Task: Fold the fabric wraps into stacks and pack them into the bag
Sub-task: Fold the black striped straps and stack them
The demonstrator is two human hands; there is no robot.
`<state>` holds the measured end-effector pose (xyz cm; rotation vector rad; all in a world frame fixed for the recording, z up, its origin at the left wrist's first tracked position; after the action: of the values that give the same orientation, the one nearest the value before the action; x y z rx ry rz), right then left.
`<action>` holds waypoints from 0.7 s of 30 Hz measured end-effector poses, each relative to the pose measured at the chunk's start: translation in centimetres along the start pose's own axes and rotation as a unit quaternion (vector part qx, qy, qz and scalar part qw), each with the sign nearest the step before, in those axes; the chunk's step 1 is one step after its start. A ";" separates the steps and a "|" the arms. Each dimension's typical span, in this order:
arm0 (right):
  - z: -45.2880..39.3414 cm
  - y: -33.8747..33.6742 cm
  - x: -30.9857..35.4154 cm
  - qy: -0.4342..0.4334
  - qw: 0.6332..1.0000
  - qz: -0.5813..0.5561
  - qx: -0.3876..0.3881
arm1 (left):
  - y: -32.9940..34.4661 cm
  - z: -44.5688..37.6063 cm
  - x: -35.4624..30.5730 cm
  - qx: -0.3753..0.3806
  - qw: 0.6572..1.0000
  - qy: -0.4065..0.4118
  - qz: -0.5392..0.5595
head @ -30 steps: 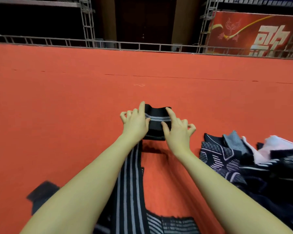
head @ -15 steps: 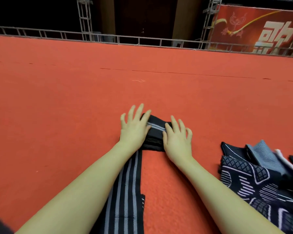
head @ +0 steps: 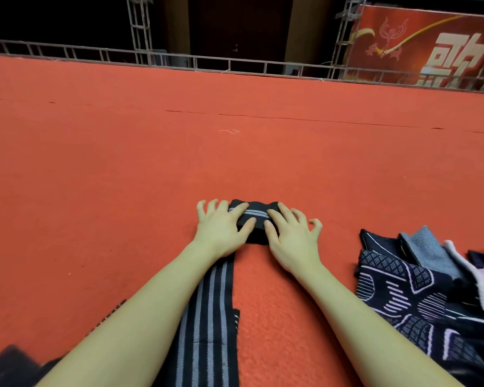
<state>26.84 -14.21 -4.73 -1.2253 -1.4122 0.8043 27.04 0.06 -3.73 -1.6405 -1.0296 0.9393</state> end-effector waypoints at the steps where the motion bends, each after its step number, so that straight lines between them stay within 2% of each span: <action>1: 0.3 0.1 -0.1 0.005 1.000 0.003 0.003 | 0.2 0.2 -0.1 0.007 1.000 -0.004 -0.005; 7: 0.5 1.3 -0.8 0.034 0.997 -0.001 0.074 | 0.4 -0.3 0.2 0.072 0.997 -0.006 -0.016; 10: 1.5 0.2 -2.2 0.056 0.997 -0.009 0.059 | -0.8 1.1 -0.8 0.039 0.999 0.023 -0.015; 12: 3.2 -0.2 -1.5 0.084 0.993 -0.064 0.050 | -2.0 2.9 -1.4 0.001 1.000 0.024 -0.008; 14: 5.6 -0.3 -0.5 0.142 0.966 -0.202 0.080 | -2.9 4.9 -1.8 -0.019 1.000 0.008 -0.006; 15: 6.8 -0.5 -0.2 0.147 0.957 -0.233 0.089 | -3.2 6.0 -2.0 -0.018 1.000 0.000 -0.007; 18: 9.7 -1.9 -0.4 0.065 0.990 -0.120 0.047 | -3.2 9.6 -2.7 0.031 0.999 -0.017 -0.011; 19: 10.8 -2.0 -0.3 0.033 0.994 -0.086 0.055 | -2.9 11.0 -2.9 0.056 0.998 -0.027 -0.010; 21: 13.0 -1.4 -0.1 0.008 0.991 -0.060 0.118 | -2.3 13.7 -3.2 0.098 0.993 -0.063 -0.002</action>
<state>13.94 -12.77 -6.37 -0.9556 -1.3227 0.8481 12.89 1.79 -4.65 -1.4323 -0.9907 1.1164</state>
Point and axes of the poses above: each hand's wrist, its own z-axis away from the middle knuckle, its own y-axis out of the palm, x = y × z, the point moved 9 cm from there along -z, towards the middle knuckle, and after that the axes turned 15 degrees about y, right-handed, at the moved point
